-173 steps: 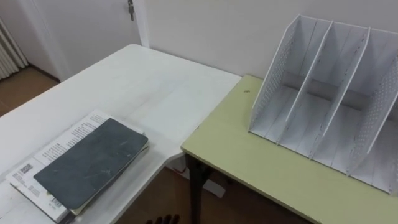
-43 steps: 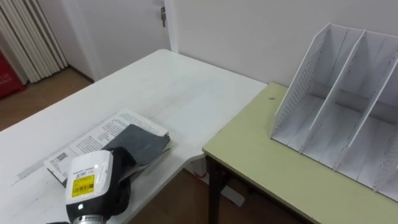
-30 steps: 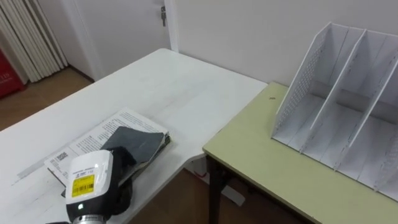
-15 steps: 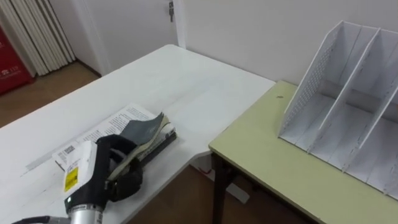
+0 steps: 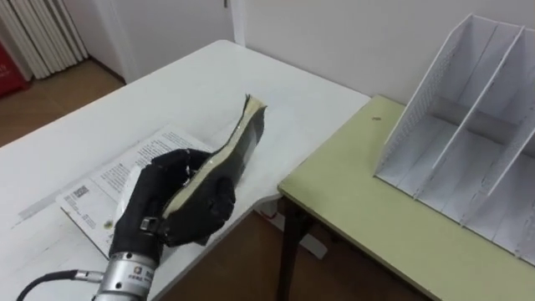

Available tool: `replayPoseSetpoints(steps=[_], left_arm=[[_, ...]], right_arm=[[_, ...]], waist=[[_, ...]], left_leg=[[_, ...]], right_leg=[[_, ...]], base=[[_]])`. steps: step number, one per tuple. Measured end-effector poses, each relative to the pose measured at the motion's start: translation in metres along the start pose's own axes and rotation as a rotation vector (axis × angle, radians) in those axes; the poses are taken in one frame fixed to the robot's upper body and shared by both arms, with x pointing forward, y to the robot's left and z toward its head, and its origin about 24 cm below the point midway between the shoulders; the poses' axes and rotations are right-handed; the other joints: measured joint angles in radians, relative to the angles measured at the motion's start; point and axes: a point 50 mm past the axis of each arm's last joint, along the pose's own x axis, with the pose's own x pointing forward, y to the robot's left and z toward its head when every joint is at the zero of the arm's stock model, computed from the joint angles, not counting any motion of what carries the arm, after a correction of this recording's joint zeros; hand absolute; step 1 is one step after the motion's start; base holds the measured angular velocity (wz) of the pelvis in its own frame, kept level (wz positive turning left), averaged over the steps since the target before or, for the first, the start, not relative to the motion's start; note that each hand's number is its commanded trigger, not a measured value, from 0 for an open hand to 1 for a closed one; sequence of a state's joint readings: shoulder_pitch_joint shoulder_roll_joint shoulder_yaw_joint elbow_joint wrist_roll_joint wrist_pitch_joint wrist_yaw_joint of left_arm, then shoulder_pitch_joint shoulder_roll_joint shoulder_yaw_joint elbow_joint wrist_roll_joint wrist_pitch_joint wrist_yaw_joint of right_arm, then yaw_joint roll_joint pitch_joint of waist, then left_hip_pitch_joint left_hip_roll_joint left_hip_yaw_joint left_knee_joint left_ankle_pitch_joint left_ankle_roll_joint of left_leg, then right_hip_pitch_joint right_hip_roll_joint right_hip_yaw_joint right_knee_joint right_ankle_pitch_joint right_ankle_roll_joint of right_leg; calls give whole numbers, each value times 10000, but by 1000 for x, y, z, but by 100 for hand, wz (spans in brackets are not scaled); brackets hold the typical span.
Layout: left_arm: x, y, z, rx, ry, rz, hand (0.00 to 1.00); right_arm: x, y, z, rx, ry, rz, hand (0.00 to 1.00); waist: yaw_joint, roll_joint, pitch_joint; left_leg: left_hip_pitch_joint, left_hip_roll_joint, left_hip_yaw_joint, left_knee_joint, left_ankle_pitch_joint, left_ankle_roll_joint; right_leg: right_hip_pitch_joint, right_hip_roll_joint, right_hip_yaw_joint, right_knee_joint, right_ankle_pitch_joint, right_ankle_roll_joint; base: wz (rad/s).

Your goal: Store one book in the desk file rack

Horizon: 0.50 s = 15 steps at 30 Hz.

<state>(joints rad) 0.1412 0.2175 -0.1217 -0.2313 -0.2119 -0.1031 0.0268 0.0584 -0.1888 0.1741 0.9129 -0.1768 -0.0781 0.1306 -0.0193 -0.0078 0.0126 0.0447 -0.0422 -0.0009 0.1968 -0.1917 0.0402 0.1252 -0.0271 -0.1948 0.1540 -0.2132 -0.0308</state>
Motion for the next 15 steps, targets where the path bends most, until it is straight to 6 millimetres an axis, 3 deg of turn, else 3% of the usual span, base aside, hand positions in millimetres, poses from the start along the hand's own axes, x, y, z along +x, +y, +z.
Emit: replayPoseSetpoints(steps=[2,8,12,15], left_arm=[[1,-1,6,-1087,-293,-563,100],[0,1,9,-3285,-521,-1465,100],[0,9,12,-4003,-740,-1499,100],[-1,19,16,-3945,-1037,-1497,100]], right_arm=[[0,4,20,116,-953,455,0],[-6,7,43,441,-2276,1322,0],[-12,2,57,913,-3138,1990,0],[-29,-6,68,866,-4210,2500,0]], waist=[[-19,-11,1],[7,-105,26],[9,-31,32],[80,-4,17]], left_leg=[[55,0,-30,-4,0,0],[149,8,3,76,-3,3],[151,38,75,74,-4,3],[154,75,218,77,-4,3]], right_leg=[[56,-1,5,3,0,0],[164,-10,-14,96,1,2],[4,-10,74,267,1,3],[-82,0,166,323,4,-2]], base=[[0],[0],[-9],[-11]])
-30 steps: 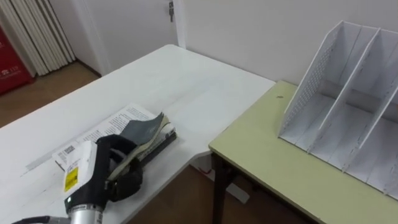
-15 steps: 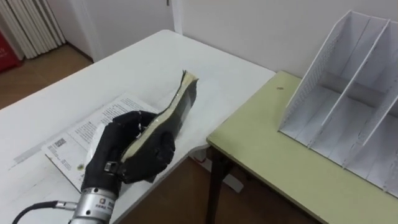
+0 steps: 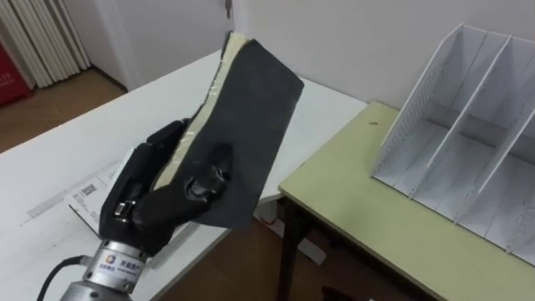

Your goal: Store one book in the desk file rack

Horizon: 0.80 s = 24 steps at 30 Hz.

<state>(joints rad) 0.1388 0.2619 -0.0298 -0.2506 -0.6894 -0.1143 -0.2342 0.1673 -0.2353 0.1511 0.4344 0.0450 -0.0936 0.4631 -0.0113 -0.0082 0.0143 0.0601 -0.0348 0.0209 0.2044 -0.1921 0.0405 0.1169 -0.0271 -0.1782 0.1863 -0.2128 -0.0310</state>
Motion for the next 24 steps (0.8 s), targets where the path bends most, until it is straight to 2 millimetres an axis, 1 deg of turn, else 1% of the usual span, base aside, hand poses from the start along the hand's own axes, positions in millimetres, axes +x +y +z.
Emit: replayPoseSetpoints(steps=[2,3,5,7,9,11,13,15,18,20,24], left_arm=[[-2,5,5,87,-150,-88,100],[-2,6,5,87,-170,-134,100],[-3,8,8,18,-270,-347,100],[-5,9,8,-106,-279,-572,100],[-10,10,5,-148,-50,-763,100],[-13,13,-3,-377,441,-949,100],[-15,15,-6,-417,732,-961,100],[-16,17,-8,-499,825,-964,100],[-18,23,-10,-1358,770,-757,100],[-19,25,-12,-2148,652,-735,100],[-18,23,-12,-2647,640,-1055,100]], right_arm=[[-8,-6,11,82,-638,317,0],[-10,-8,12,216,-767,349,0],[-15,-16,17,866,-1222,450,0],[-20,-21,26,887,-1562,747,0],[-23,-20,35,792,-1915,1273,0],[-25,-18,47,836,-2460,2036,0],[-26,-16,53,1023,-2803,2553,0],[-28,-15,59,1209,-3118,2948,0],[-35,-20,69,1992,-4076,3316,0],[-43,-27,81,2556,-5176,3397,0],[-48,-26,95,2678,-6012,3878,0]], waist=[[0,0,-11],[11,4,-12],[121,9,-14],[166,-18,-8],[168,-64,-10],[168,-165,46],[168,-235,26],[185,-260,19],[187,-279,4],[182,-270,6],[168,-248,18]], left_leg=[[24,1,9,11,0,0],[35,1,9,10,0,0],[52,10,56,2,0,0],[42,15,89,-14,1,0],[34,18,87,-15,1,0],[-4,21,80,7,1,0],[-97,24,88,22,0,0],[-185,21,102,31,-1,2],[-234,39,200,36,-5,8],[-315,50,187,84,-5,7],[-340,61,174,185,-8,5]], right_leg=[[23,4,8,-12,-1,0],[25,7,32,-9,0,0],[16,21,121,8,0,0],[34,22,139,15,0,0],[36,24,133,-3,-2,-1],[16,26,119,-15,-4,-4],[-63,27,117,-11,-3,-5],[-149,18,113,9,-1,-4],[-216,9,116,39,1,-1],[-317,7,114,139,0,-1],[-310,7,112,182,0,-1]], base=[[0],[-5],[-9],[-3],[0],[0],[0],[0],[0],[0],[0]])
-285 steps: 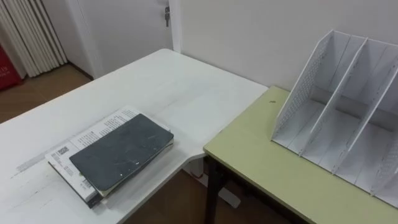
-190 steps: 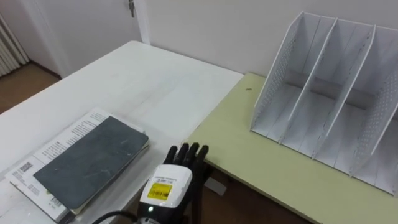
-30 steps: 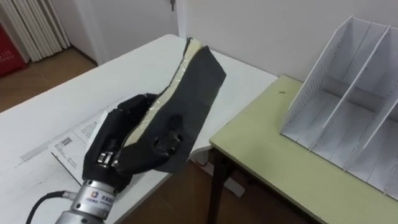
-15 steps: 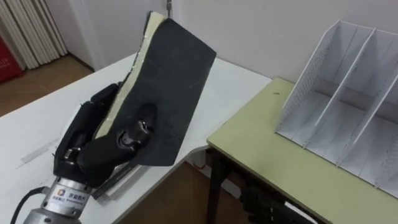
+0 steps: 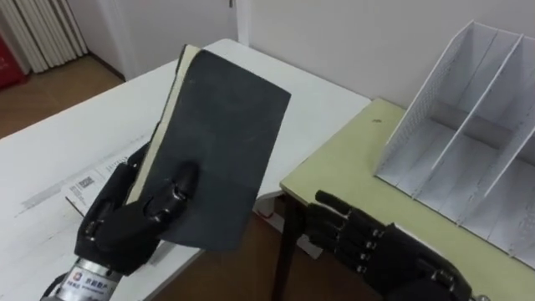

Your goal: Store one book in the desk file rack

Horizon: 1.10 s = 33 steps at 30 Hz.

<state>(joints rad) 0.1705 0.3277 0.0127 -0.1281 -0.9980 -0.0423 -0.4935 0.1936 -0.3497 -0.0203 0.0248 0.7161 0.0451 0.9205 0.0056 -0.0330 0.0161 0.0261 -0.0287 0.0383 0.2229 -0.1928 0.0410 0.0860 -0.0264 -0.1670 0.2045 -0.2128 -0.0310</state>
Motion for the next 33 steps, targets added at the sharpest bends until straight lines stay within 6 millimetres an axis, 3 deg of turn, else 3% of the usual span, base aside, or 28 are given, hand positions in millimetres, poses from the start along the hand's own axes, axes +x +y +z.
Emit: replayPoseSetpoints(steps=[6,11,16,22,33], left_arm=[[3,-11,-12,-421,675,-1274,100],[1,-16,-29,-883,1952,-2492,100],[2,-14,-27,-1078,2333,-3097,100],[-3,-24,-42,-1618,3542,-4175,100],[-8,-24,-47,-1832,4260,-4485,100]], right_arm=[[10,9,-3,722,-226,971,0],[24,13,3,1372,-903,1719,0],[29,15,5,1461,-939,1978,0],[38,21,7,1474,-769,2573,0],[35,24,5,1973,-453,2891,0]], waist=[[-29,216,53],[-148,305,-7],[-348,351,-27],[-366,397,-52],[-429,476,-14]], left_leg=[[-78,11,2,196,-115,50],[-194,20,69,321,-117,57],[-377,30,74,454,-121,63],[-604,49,135,528,-145,82],[-684,55,135,526,-160,91]], right_leg=[[-38,1,62,145,-2,3],[-189,0,150,274,-3,6],[-367,1,154,374,-10,6],[-660,-1,223,526,-11,8],[-662,2,220,551,-11,9]], base=[[-2],[-4],[0],[-3],[0]])
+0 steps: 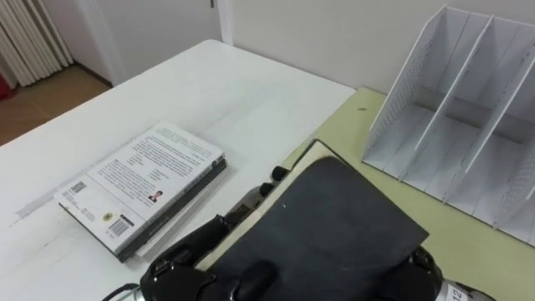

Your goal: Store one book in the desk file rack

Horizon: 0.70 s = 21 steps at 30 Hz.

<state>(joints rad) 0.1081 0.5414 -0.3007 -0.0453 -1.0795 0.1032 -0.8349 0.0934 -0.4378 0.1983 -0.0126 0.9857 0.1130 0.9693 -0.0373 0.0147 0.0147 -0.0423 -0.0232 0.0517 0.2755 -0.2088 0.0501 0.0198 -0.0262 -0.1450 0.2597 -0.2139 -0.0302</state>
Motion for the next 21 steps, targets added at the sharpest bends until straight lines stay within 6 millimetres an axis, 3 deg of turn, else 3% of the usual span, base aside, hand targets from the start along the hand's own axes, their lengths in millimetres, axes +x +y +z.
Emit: replayPoseSetpoints(steps=[3,5,8,9,21], left_arm=[[-1,1,-2,-90,103,46,100],[-2,2,-4,-157,196,68,100],[-3,2,-6,-204,233,27,100],[-3,2,-6,-206,235,-21,100],[-6,0,-12,-792,481,-725,100]], right_arm=[[0,1,-2,61,168,37,0],[-2,0,-2,99,338,13,8],[-2,-1,-2,136,423,-92,61],[-3,-1,-2,130,430,-156,100],[-4,-6,2,-84,334,-1102,100]], waist=[[-40,4,-1],[-38,1,-1],[-43,-4,2],[-43,-6,2],[28,-78,0]], left_leg=[[-1,1,1,11,0,0],[8,0,21,70,1,0],[13,1,22,105,0,0],[13,1,22,108,0,0],[1,13,34,255,-4,1]], right_leg=[[-1,2,1,-1,-1,0],[-6,3,29,3,-2,2],[-17,3,32,15,-2,2],[-17,3,32,19,-2,3],[-45,1,52,161,-24,-2]], base=[[0],[0],[0],[0],[0]])
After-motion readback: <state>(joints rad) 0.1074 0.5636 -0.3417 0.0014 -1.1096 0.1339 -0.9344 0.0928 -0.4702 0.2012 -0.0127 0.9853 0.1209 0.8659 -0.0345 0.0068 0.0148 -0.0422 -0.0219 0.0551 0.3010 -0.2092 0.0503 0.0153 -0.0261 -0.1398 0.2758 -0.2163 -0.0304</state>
